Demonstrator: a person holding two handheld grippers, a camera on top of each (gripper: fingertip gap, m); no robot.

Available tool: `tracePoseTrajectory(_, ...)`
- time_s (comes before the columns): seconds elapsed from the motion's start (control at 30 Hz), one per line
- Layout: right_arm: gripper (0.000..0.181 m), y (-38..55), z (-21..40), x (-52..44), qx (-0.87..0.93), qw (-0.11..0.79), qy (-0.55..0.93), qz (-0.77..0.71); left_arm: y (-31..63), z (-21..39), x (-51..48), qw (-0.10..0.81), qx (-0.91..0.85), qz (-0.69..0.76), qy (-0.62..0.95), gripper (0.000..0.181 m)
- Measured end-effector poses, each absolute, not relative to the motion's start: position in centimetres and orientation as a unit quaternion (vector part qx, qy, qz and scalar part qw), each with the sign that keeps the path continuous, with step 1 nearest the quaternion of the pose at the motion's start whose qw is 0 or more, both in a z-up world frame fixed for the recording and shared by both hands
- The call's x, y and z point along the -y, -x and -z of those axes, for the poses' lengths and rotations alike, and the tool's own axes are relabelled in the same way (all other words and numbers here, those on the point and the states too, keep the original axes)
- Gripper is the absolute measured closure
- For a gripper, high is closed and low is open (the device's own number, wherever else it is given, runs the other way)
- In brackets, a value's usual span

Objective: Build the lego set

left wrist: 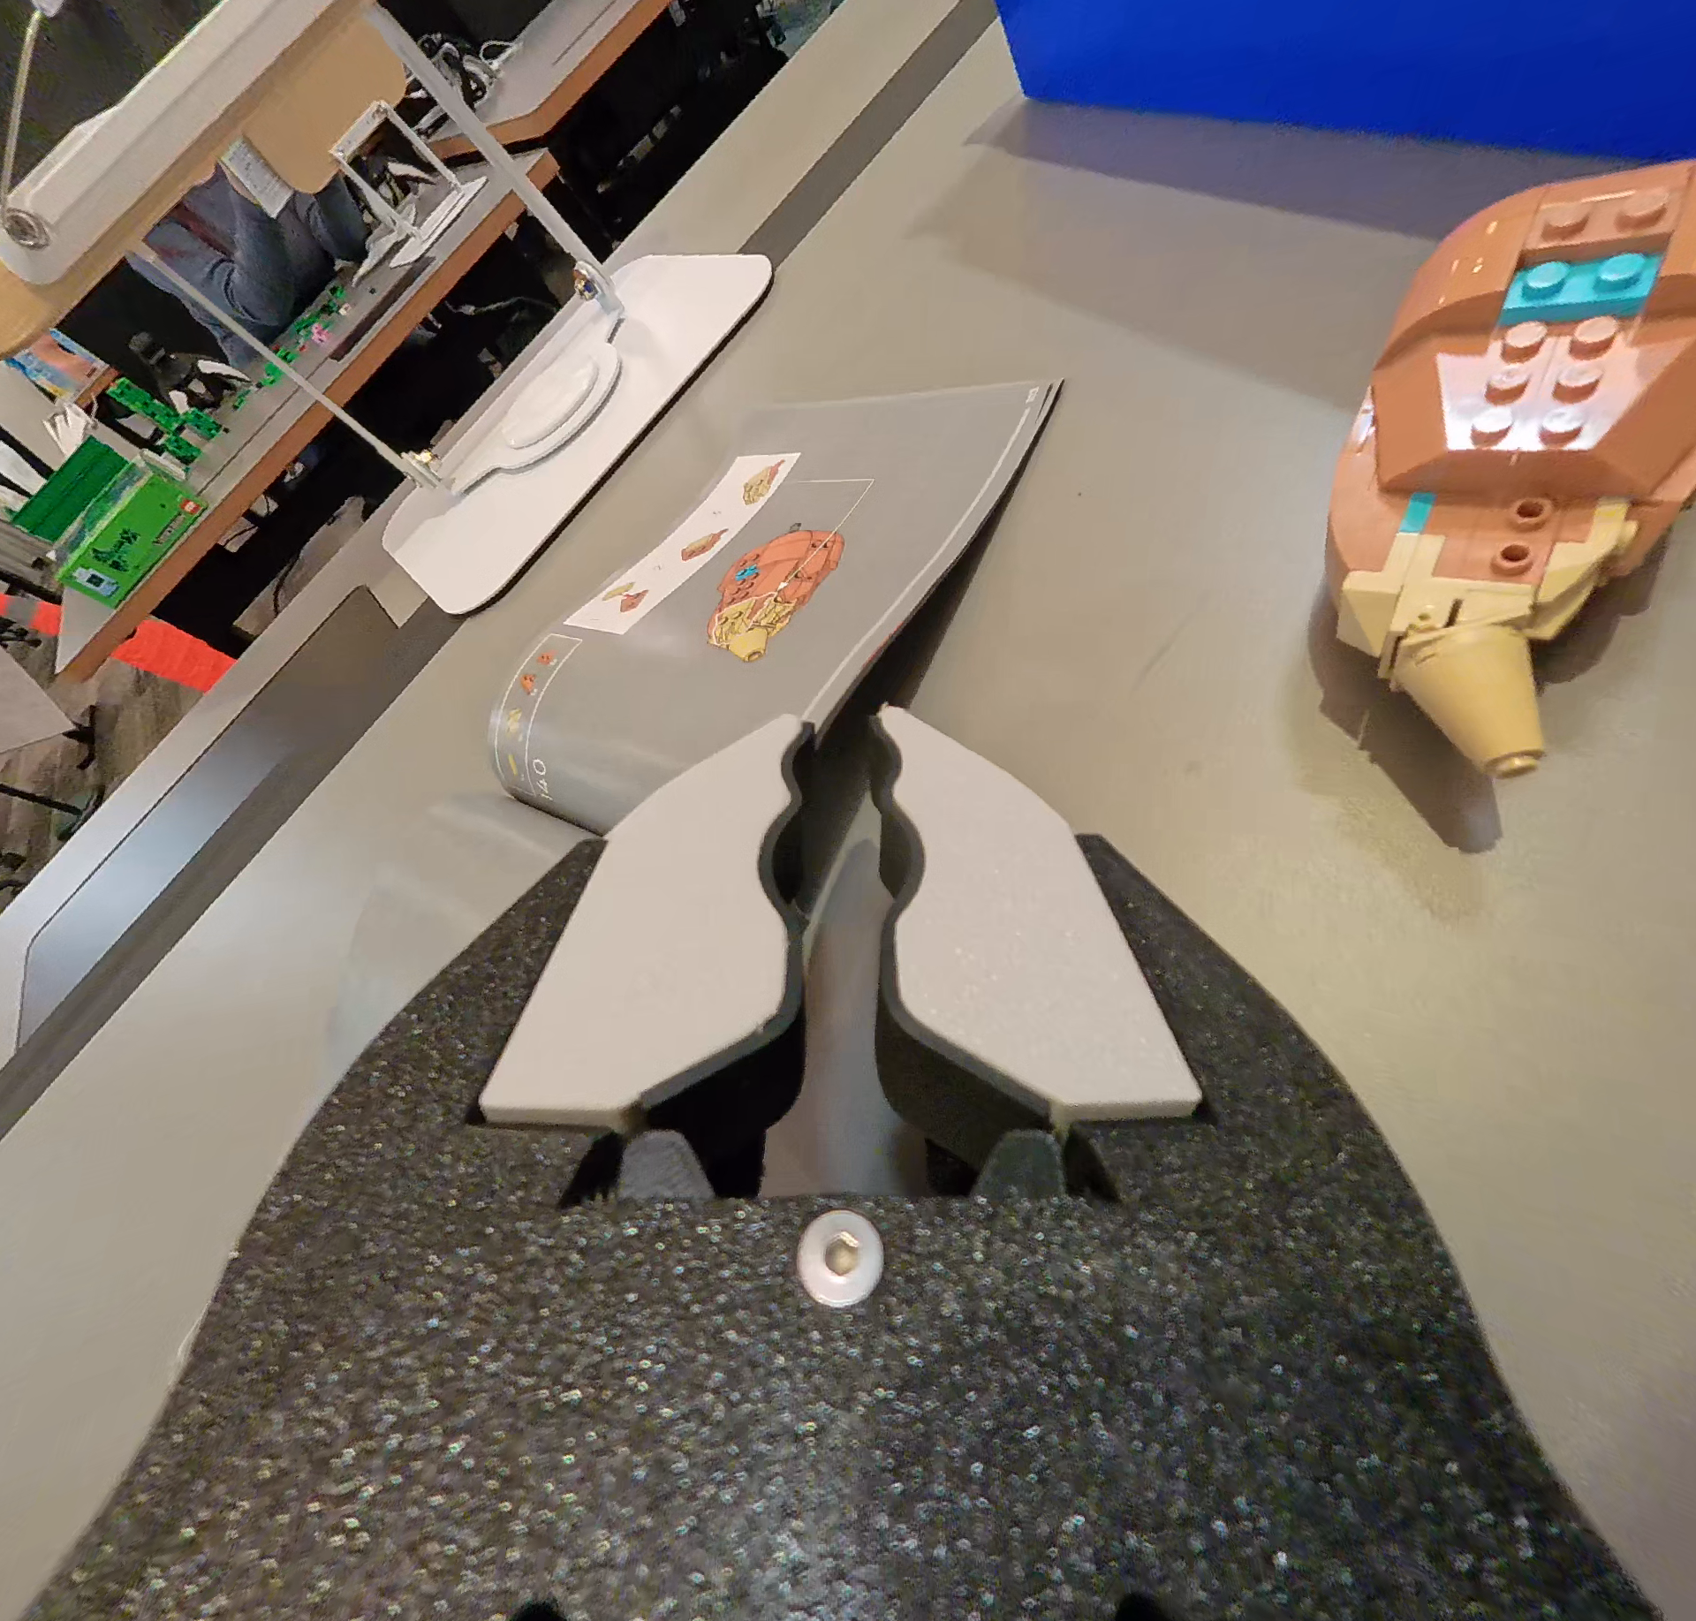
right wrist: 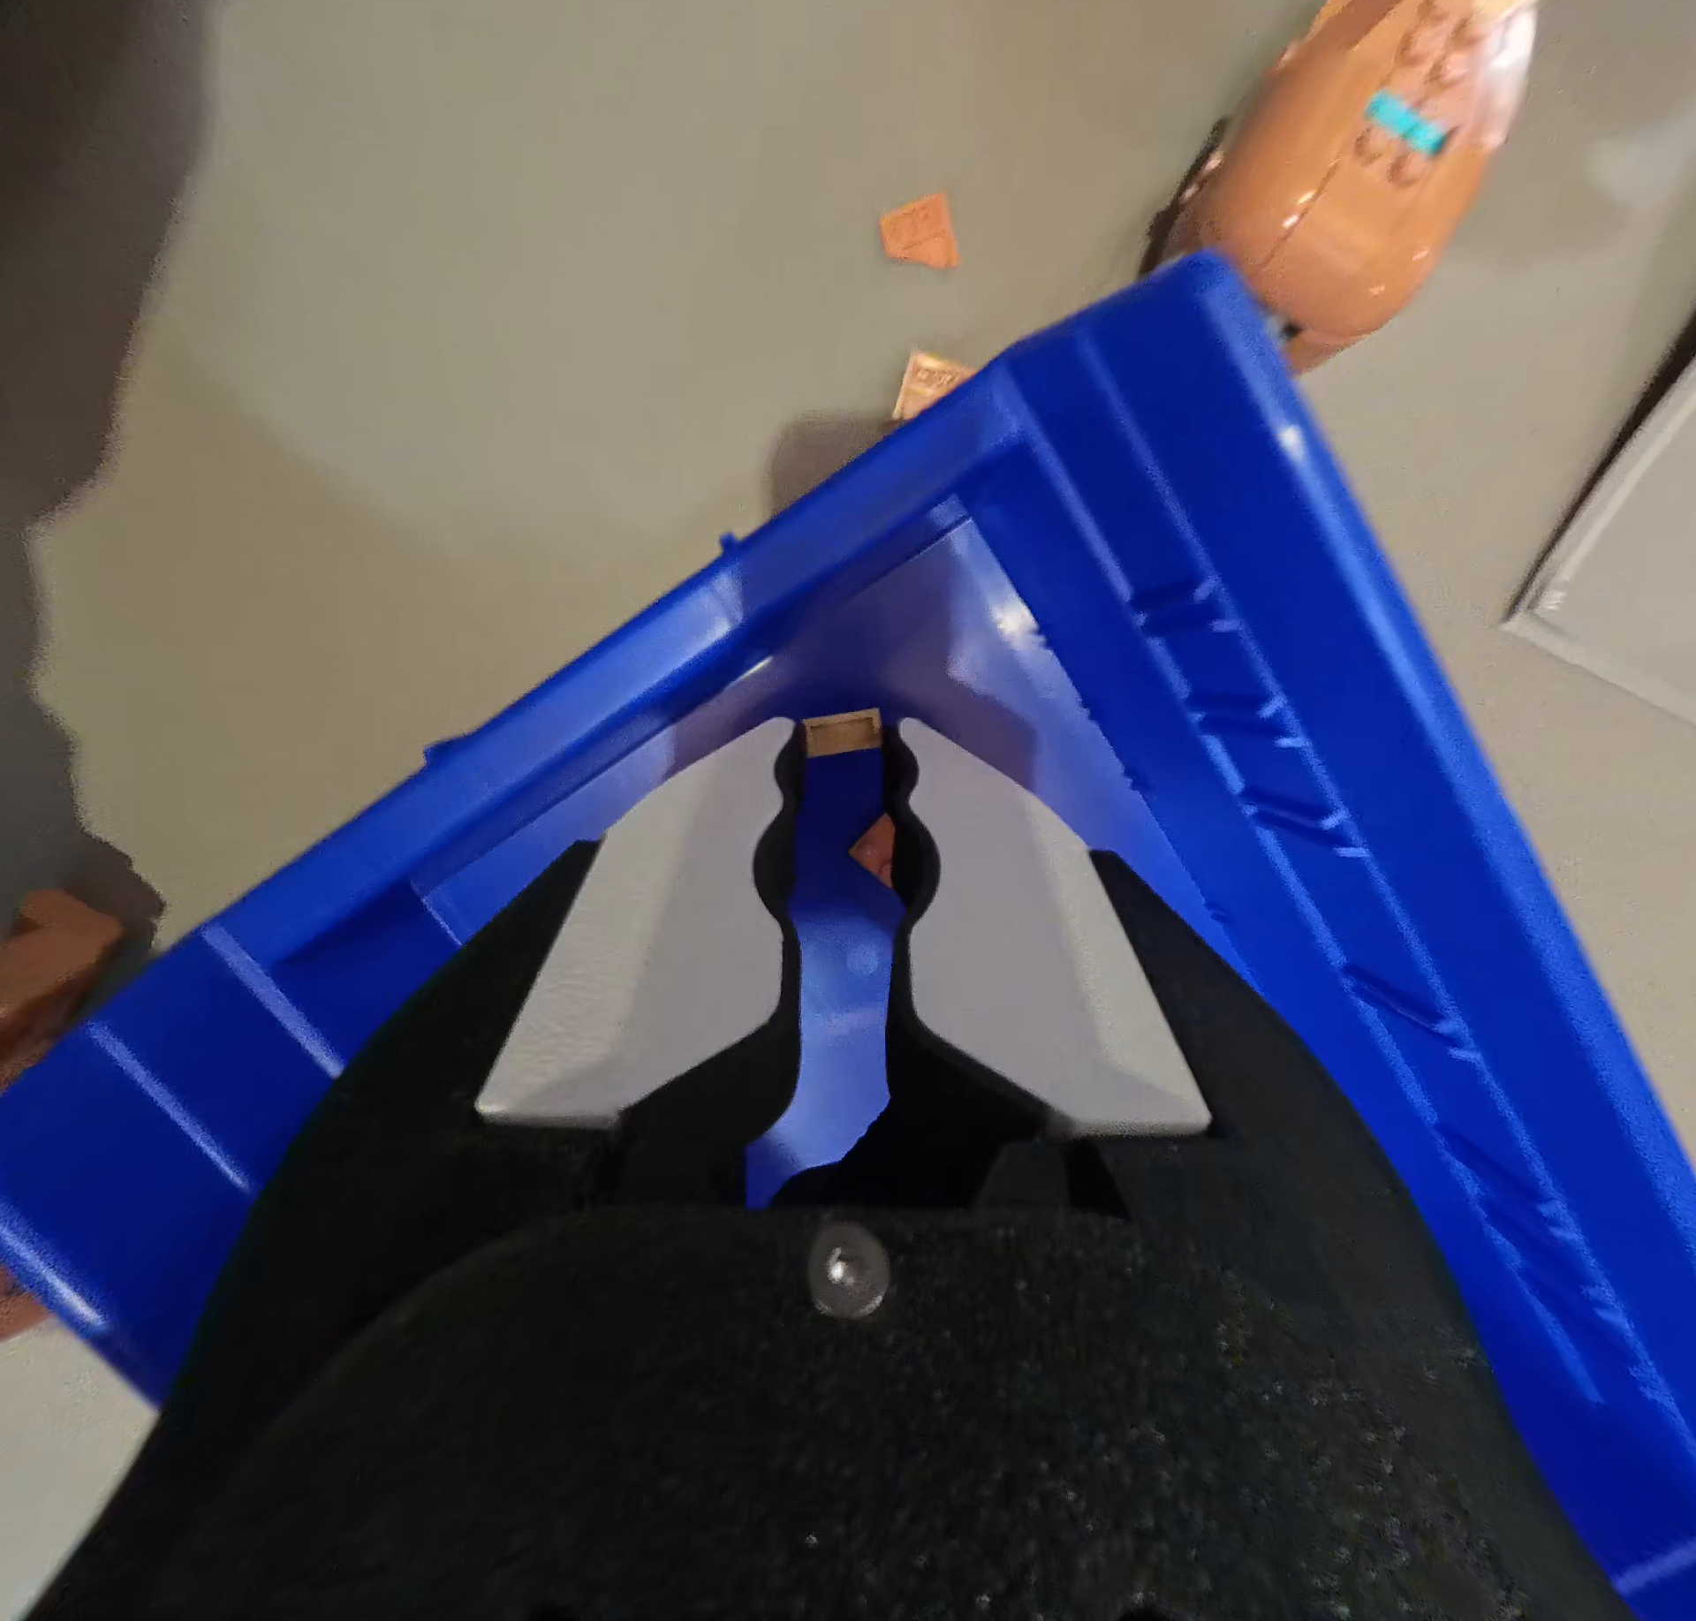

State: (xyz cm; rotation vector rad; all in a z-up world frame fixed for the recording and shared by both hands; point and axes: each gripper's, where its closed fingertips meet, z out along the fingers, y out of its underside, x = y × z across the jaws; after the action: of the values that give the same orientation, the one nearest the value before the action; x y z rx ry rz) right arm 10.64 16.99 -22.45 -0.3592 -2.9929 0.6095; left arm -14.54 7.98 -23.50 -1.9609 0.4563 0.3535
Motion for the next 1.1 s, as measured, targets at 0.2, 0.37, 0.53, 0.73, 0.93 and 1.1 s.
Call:
tracePoseTrajectory(0.2, 0.165, -9.1, 19.9, -14.4, 0.961, 0.073, 0.169, -0.205, 13.7, 23.4, -7.2, 0.525, -0.201, -0.13, 0.817, 0.17)
tracePoseTrajectory(0.37, 0.166, -7.5, 19.2, -10.9, 0.952, 0.108, 0.202, -0.202, 13.1, 23.4, -6.9, 0.527, -0.203, -0.121, 0.817, 0.17)
tracePoseTrajectory(0.53, 0.166, -6.3, 20.6, -6.7, 0.94, 0.133, 0.244, -0.199, 13.1, 23.5, -6.8, 0.523, -0.198, -0.118, 0.82, 0.17)
tracePoseTrajectory(0.73, 0.166, -6.0, 23.0, -4.8, 0.925, 0.138, 0.293, -0.2, 13.2, 23.4, -6.9, 0.523, -0.195, -0.12, 0.821, 0.17)
tracePoseTrajectory(0.93, 0.166, -5.6, 24.5, -4.0, 0.917, 0.152, 0.314, -0.194, 13.3, 23.5, -6.9, 0.522, -0.195, -0.123, 0.822, 0.17)
tracePoseTrajectory(1.1, 0.165, -5.4, 25.9, -3.6, 0.925, 0.155, 0.302, -0.168, 13.3, 23.5, -6.9, 0.521, -0.196, -0.123, 0.822, 0.17)
